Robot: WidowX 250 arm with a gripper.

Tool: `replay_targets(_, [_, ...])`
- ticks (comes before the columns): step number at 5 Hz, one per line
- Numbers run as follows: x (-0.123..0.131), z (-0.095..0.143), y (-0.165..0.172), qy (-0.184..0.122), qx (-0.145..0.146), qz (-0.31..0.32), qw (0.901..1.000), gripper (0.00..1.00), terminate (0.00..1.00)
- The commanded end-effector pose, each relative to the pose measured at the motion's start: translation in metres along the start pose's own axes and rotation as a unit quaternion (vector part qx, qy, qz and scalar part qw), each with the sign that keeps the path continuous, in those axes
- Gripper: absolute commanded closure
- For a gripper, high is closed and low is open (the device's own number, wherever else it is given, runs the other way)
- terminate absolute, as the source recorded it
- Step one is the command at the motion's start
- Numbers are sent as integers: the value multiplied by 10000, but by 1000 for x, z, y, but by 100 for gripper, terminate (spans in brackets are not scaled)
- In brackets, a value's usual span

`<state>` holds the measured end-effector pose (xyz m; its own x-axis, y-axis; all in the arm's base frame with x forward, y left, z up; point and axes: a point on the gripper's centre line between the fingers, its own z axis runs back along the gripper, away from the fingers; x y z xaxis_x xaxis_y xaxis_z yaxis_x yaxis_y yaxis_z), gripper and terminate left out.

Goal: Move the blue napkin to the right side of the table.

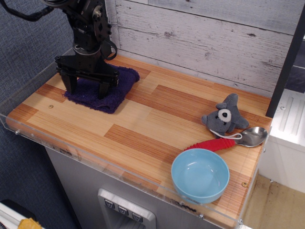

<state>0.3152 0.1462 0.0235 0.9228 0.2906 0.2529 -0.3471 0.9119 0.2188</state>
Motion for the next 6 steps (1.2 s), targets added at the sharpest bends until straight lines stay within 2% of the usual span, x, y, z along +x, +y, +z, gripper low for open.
replay_targets(1, [0,6,-21,-114,-172,-174,9996,0,0])
replay_targets(4, [2,19,-55,-234,-550,-536,9968,0,0])
replay_targets(6, [1,29,-102,-316,-889,-997,9905,0,0])
